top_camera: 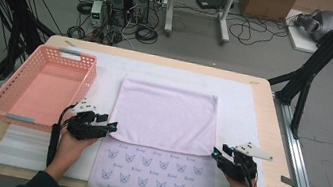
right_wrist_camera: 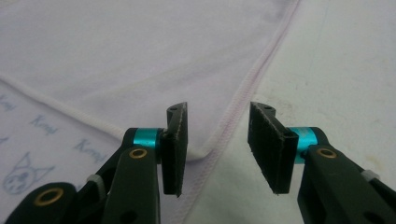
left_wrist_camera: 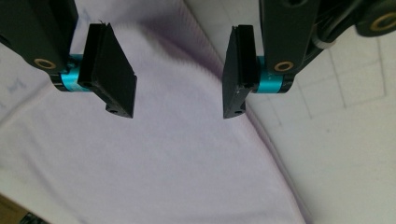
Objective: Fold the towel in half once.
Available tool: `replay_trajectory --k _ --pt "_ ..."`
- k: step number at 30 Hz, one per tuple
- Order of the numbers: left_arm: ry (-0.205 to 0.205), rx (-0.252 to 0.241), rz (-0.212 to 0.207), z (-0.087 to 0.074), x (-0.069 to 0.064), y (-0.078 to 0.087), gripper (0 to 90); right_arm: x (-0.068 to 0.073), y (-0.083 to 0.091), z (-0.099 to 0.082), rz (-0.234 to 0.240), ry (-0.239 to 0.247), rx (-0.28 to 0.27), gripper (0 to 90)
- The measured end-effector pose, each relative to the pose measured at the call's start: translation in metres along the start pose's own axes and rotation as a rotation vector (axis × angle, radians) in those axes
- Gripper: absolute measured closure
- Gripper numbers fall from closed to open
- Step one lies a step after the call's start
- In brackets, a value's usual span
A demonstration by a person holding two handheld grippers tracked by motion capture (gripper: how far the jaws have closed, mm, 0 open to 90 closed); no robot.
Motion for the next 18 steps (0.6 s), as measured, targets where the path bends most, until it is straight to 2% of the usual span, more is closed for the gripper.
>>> replay_trajectory --k 6,8,10,12,18 --pt "-0.008 0.007 -0.004 -0.01 -0.007 0.006 50.8 0.009 0.006 -0.003 -0.014 0.03 0.005 56.8" --pt "-0.023 0.032 0.016 -0.013 -0.008 0.005 56.9 0.01 0.008 -0.003 -0.018 0.036 0.002 56.6" --pt "-0.017 0.06 0.047 -0.017 -0.008 0.004 61.2 0.01 0.01 -0.003 -0.024 0.039 0.004 56.2" --pt "-0.034 0.068 0.069 -0.018 -0.009 0.004 64.8 0.009 0.011 -0.004 -0.022 0.04 0.003 56.2" --pt "-0.062 0.068 0.074 -0.019 -0.013 0.005 80.7 0.006 0.011 -0.006 -0.033 0.047 0.015 56.2"
Point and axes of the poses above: each handheld gripper's, and its own axes: y roughly backward along the jaws, z roughly out of its top, x roughly to its left, the point moved 5 cm from there along -y, roughly forward along the jaws, and after that the axes turned 1 degree about -x, right-handed, at the moved point
